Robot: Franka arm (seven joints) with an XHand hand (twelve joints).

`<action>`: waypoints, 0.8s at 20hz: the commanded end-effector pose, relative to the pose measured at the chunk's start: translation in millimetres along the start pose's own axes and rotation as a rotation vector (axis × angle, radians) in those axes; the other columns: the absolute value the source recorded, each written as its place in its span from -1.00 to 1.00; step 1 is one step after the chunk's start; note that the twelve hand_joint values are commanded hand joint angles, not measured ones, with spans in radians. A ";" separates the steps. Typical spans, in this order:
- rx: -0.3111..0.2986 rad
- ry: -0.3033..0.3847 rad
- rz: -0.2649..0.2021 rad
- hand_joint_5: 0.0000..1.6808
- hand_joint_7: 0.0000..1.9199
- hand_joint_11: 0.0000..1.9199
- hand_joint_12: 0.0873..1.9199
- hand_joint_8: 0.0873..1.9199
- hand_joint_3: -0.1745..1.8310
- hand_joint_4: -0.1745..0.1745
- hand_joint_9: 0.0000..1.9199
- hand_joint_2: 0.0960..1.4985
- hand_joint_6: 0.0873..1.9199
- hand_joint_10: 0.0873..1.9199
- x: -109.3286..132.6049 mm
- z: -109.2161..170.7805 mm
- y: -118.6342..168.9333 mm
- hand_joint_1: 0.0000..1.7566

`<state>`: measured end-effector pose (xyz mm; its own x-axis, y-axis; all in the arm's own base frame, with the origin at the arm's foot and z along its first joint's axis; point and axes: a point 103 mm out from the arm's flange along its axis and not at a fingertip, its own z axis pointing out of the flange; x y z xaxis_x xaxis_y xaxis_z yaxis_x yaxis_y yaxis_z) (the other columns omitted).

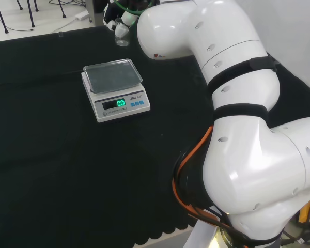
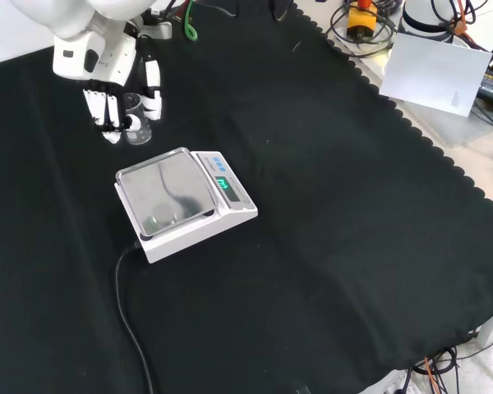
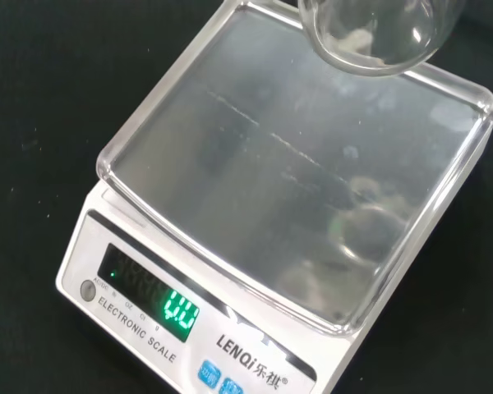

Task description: Put the beaker on the electronic balance.

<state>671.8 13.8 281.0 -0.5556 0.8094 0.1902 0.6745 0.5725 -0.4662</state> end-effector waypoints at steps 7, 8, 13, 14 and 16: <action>0.109 0.041 -0.047 -0.16 -0.39 -0.17 0.39 0.23 -0.83 -1.00 -0.33 0.54 0.43 0.50 15.0 54.4 31.4 0.76; 0.116 0.037 -0.045 -0.16 -0.39 -0.17 0.39 0.23 -0.83 -1.00 -0.33 0.54 0.43 0.50 16.0 59.2 34.8 0.76; 0.131 0.030 -0.045 -0.16 -0.38 -0.17 0.39 0.23 -0.83 -1.00 -0.33 0.54 0.43 0.50 19.4 75.2 42.0 0.76; 0.132 0.034 -0.045 -0.16 -0.38 -0.17 0.39 0.23 -0.83 -1.00 -0.33 0.54 0.43 0.50 19.1 77.4 42.4 0.76; 0.137 0.037 -0.042 -0.16 -0.38 -0.17 0.39 0.23 -0.83 -1.00 -0.33 0.54 0.43 0.50 18.1 79.8 42.8 0.76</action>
<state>660.1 28.4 208.3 -0.5508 0.7985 0.2432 0.6013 0.5816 -0.5479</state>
